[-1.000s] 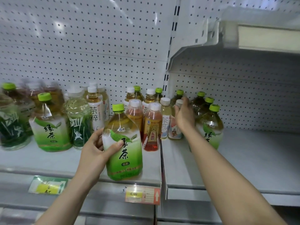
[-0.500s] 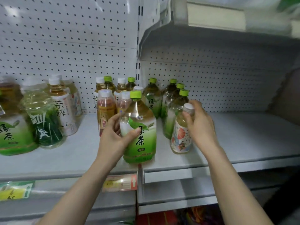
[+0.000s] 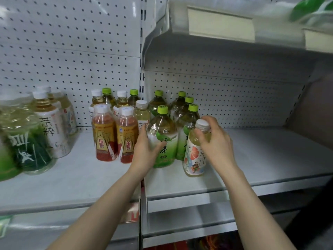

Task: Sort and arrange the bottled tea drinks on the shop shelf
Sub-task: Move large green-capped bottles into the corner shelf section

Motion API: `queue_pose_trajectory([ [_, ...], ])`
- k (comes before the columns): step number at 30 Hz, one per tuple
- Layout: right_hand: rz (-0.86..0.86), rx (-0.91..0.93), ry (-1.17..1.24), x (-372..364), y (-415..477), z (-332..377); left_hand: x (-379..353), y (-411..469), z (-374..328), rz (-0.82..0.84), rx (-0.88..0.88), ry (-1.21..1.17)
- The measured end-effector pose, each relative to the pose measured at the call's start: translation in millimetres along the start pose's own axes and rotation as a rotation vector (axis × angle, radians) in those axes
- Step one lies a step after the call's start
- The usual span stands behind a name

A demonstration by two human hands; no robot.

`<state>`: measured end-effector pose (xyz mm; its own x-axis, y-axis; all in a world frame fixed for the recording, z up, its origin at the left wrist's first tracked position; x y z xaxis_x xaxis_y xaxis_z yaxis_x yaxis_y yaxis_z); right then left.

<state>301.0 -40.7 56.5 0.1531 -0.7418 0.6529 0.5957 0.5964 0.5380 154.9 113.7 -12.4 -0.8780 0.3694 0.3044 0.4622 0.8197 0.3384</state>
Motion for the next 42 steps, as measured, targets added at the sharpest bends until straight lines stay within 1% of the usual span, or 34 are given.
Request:
queue_pose_trajectory([
  [1,-0.002,-0.001,0.003,1.7,-0.3,0.4,2.2,-4.6,-2.4,-0.035,-0.039,0.062],
  [2,-0.003,-0.004,0.007,4.0,-1.3,0.7,5.0,-14.4,-9.3,-0.089,-0.114,0.125],
  [3,-0.005,-0.006,0.015,6.8,-2.8,2.1,7.1,-27.1,-17.3,-0.144,-0.213,0.171],
  [4,-0.005,-0.005,0.032,9.5,-5.5,4.9,6.8,-41.5,-26.8,-0.161,-0.306,0.190],
  [5,-0.006,0.008,0.057,11.4,-8.3,9.9,3.5,-54.1,-34.2,-0.123,-0.363,0.192],
  [6,-0.008,0.036,0.086,11.3,-10.1,17.3,-2.7,-62.1,-39.0,-0.040,-0.370,0.183],
  [8,0.003,0.103,0.152,6.8,-15.8,36.0,-13.5,-71.0,-40.3,0.112,-0.306,0.131],
  [9,0.017,0.135,0.184,3.7,-18.7,45.8,-13.5,-72.4,-38.4,0.127,-0.266,0.077],
  [11,0.093,0.175,0.254,-4.5,-21.6,61.9,-1.3,-73.0,-32.0,0.073,-0.205,0.001],
  [13,0.179,0.158,0.370,-14.0,-20.2,69.9,17.2,-77.6,-24.6,0.020,-0.179,-0.012],
  [14,0.177,0.155,0.370,-18.6,-17.3,69.4,26.7,-80.2,-19.1,-0.004,-0.154,-0.014],
  [15,0.147,0.167,0.285,-23.4,-12.9,68.5,36.1,-82.2,-13.2,-0.027,-0.121,-0.014],
  [16,0.127,0.190,0.113,-30.9,-8.9,68.8,45.1,-83.6,-8.3,-0.047,-0.089,-0.016],
  [18,0.167,0.230,-0.186,-53.6,-5.2,72.2,60.5,-85.3,-0.6,-0.082,-0.054,-0.024],
  [20,0.188,0.225,-0.311,-74.5,-4.7,73.2,74.4,-85.9,4.6,-0.123,-0.039,-0.021],
  [21,0.163,0.222,-0.344,-80.3,-3.8,73.5,80.3,-85.8,6.1,-0.141,-0.034,-0.020],
  [23,0.121,0.208,-0.374,-87.1,1.7,74.3,89.8,-84.4,10.5,-0.171,-0.021,-0.025],
  [29,0.095,0.162,-0.457,-106.0,21.8,84.1,103.9,-81.3,25.6,-0.204,-0.010,-0.038],
  [33,0.106,0.098,-0.459,-114.3,35.8,84.4,109.3,-79.6,34.7,-0.180,0.008,-0.041],
  [37,0.159,0.064,-0.485,-106.6,45.1,85.1,118.3,-74.4,43.4,-0.207,0.021,-0.044],
  [38,0.120,0.082,-0.486,-101.3,47.5,89.2,120.9,-72.7,45.3,-0.214,0.028,-0.049],
  [39,0.035,0.128,-0.469,-95.0,50.5,96.6,123.3,-70.6,46.8,-0.219,0.033,-0.051],
  [40,-0.062,0.200,-0.424,-89.8,52.4,106.9,124.9,-68.3,48.0,-0.220,0.035,-0.051],
  [41,-0.124,0.278,-0.366,-88.9,54.3,117.9,126.2,-66.1,49.6,-0.219,0.037,-0.046],
  [42,-0.113,0.338,-0.307,-92.9,58.1,128.2,127.4,-63.9,51.3,-0.218,0.039,-0.040],
])
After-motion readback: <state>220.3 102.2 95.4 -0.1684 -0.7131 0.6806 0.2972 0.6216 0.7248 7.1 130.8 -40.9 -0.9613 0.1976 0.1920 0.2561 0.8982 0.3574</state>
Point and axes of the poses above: each hand's wrist, its own y-axis towards the middle knuckle, its own x-axis out of the back of the hand, z = x × y, the point moved 5 cm from there along y, towards the middle knuckle
